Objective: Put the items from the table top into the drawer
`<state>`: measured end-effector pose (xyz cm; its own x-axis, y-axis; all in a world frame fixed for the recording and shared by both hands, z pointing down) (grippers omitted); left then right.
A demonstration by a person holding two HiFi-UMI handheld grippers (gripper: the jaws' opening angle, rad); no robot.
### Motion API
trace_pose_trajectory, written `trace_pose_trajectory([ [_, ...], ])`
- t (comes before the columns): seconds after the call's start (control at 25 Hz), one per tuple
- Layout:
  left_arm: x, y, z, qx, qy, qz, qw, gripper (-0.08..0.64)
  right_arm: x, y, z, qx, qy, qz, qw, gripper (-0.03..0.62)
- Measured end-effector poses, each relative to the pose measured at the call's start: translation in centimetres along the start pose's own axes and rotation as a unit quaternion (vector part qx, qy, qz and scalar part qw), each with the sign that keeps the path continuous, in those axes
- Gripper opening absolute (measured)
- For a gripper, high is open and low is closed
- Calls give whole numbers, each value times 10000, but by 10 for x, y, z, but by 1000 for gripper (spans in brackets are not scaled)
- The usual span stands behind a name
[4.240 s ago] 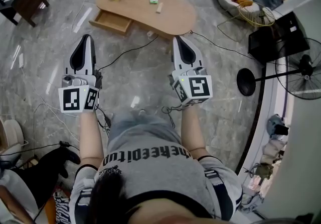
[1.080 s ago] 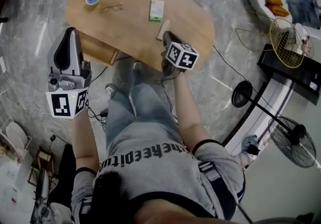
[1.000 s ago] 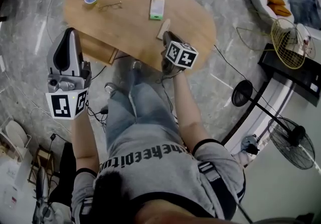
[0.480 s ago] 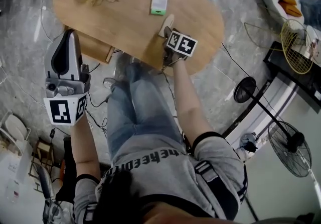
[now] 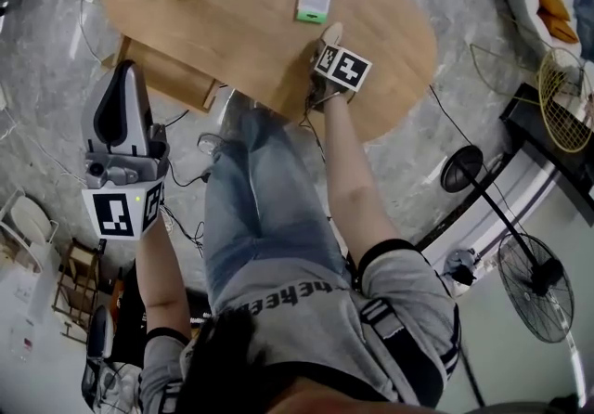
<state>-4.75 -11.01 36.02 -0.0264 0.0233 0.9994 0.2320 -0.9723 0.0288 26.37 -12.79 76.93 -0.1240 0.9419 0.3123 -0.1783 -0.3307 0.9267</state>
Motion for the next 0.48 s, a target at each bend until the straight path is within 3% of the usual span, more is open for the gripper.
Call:
trace_pose_trajectory([
  [0.24, 0, -10, -8, -73, -10, 15, 10000, 12, 1, -4, -6, -46, -160, 35, 9999, 172],
  [0.48, -5, -23, -16, -93, -83, 144, 9998, 12, -3, -40, -45, -917, 29, 628, 9938, 169],
])
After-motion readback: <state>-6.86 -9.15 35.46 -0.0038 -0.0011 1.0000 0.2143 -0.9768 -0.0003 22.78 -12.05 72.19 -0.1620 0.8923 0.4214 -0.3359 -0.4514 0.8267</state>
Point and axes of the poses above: the fingertips, and each gripper's own axes: y forward along the fingers, z to its right, x out of its underside, the point moved 1 cm from there along -y, backward along the fingers, and after that the axes turned 2 degrees about z, right-handed, at the moved point
